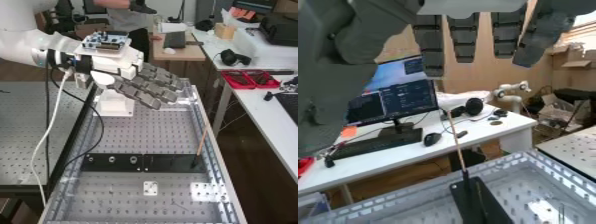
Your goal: Grab the pcb board and place it in the clear container
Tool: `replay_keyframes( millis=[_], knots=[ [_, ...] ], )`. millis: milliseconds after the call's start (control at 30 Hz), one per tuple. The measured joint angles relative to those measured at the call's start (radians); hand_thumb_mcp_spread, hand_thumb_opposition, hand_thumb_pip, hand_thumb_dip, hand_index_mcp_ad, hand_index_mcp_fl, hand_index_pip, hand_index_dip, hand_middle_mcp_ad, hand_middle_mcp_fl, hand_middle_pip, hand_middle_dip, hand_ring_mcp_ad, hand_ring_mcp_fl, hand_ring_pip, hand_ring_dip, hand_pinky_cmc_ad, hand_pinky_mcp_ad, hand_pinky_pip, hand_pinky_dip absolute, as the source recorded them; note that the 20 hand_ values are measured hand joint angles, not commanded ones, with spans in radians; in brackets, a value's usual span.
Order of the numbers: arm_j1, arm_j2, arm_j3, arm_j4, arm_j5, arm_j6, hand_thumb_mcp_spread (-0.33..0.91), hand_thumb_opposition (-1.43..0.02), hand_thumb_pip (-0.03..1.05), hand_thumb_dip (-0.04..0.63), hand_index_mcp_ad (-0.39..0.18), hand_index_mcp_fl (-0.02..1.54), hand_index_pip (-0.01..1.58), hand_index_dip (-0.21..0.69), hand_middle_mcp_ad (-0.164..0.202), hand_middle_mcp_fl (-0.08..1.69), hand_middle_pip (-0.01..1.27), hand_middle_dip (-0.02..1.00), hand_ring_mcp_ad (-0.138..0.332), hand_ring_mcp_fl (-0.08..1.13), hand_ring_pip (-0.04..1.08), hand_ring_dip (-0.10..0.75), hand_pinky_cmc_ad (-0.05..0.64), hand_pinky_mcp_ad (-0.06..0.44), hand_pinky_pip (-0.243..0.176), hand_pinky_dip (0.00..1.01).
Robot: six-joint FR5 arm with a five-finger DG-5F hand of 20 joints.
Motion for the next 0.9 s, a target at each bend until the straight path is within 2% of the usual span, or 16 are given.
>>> replay_keyframes(
  millis=[100,267,367,433,500,633,733,900],
  knots=[
    [-0.012,-0.03,-0.011,0.014,0.019,-0.001,0.43,-0.68,0.24,0.054,-0.014,0.33,0.09,0.246,0.122,-0.01,0.13,0.05,0.246,0.0,0.09,-0.037,0.29,0.215,-0.108,0.27],
    [-0.027,-0.069,-0.022,0.041,0.041,-0.019,0.48,-0.71,0.29,0.087,-0.04,0.43,0.09,0.244,0.126,-0.01,0.14,0.06,0.246,0.0,0.08,-0.037,0.278,0.215,-0.108,0.21],
    [-0.037,-0.094,-0.029,0.069,0.052,-0.036,0.49,-0.73,0.29,0.101,-0.058,0.44,0.09,0.255,0.126,-0.01,0.14,0.08,0.25,0.0,0.08,-0.037,0.283,0.209,-0.11,0.19],
    [-0.041,-0.103,-0.031,0.082,0.056,-0.043,0.51,-0.73,0.29,0.101,-0.061,0.46,0.1,0.253,0.106,-0.01,0.14,0.08,0.248,-0.01,0.08,-0.037,0.267,0.206,-0.11,0.19],
    [-0.048,-0.123,-0.031,0.098,0.059,-0.055,0.53,-0.73,0.29,0.106,-0.07,0.46,0.13,0.255,0.105,-0.01,0.14,0.08,0.248,-0.01,0.08,-0.037,0.246,0.204,-0.11,0.19],
    [-0.059,-0.155,-0.028,0.124,0.053,-0.081,0.53,-0.74,0.31,0.14,-0.087,0.46,0.28,0.255,0.101,-0.01,0.14,0.08,0.246,-0.01,0.08,-0.037,0.251,0.202,-0.11,0.19],
    [-0.069,-0.178,-0.024,0.141,0.042,-0.101,0.56,-0.76,0.32,0.145,-0.101,0.46,0.43,0.253,0.101,-0.01,0.13,0.08,0.246,-0.01,0.08,-0.037,0.248,0.202,-0.11,0.18],
    [-0.085,-0.204,-0.015,0.165,0.015,-0.126,0.55,-0.77,0.32,0.161,-0.105,0.41,0.61,0.25,0.093,-0.01,0.14,0.09,0.248,-0.01,0.08,-0.037,0.229,0.197,-0.11,0.18]
  ],
)
